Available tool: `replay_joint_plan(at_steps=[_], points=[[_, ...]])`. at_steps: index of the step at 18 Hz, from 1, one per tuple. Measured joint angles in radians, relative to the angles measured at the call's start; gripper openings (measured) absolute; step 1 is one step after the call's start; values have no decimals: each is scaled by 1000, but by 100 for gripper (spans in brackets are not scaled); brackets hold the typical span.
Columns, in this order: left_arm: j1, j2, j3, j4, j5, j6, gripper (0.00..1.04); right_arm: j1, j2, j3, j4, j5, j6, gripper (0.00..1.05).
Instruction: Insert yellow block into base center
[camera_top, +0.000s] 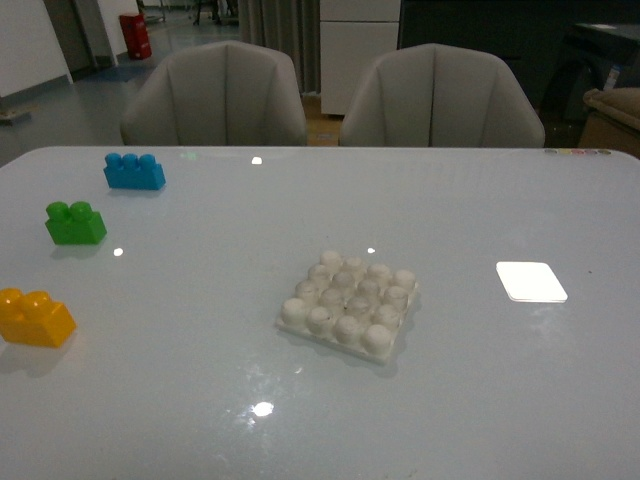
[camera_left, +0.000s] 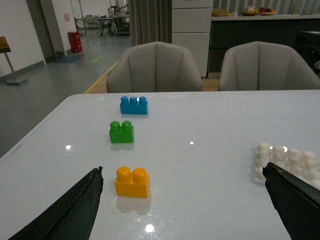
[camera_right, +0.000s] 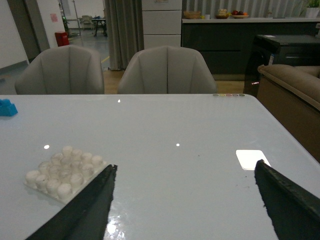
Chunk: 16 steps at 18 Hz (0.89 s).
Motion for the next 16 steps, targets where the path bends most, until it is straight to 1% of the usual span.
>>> replay_joint_plan(at_steps=[1, 5, 6, 8, 9, 10, 11, 13, 14, 16], points=[[0, 0, 0, 0, 0, 0, 98, 0, 0, 0, 0, 0, 0, 85], [0, 0, 0, 0, 0, 0, 98, 0, 0, 0, 0, 0, 0, 100], [0, 0, 0, 0, 0, 0, 98, 0, 0, 0, 0, 0, 0, 97], [2, 2, 1, -12, 8, 1, 98, 0, 0, 0, 0, 0, 0, 98], [35, 31, 39, -134, 90, 11, 98, 0, 0, 0, 0, 1, 0, 98], [84, 124, 95, -229, 188, 17, 98, 0, 0, 0, 1, -1, 0, 98], [95, 175, 132, -256, 219, 19, 98, 0, 0, 0, 1, 0, 0, 98], [85, 191, 186, -244, 277, 21, 98, 0, 0, 0, -1, 0, 0, 98], [93, 190, 220, -233, 295, 25, 98, 0, 0, 0, 0, 0, 0, 98], [145, 232, 248, -150, 336, 36, 98, 0, 0, 0, 0, 0, 0, 98]])
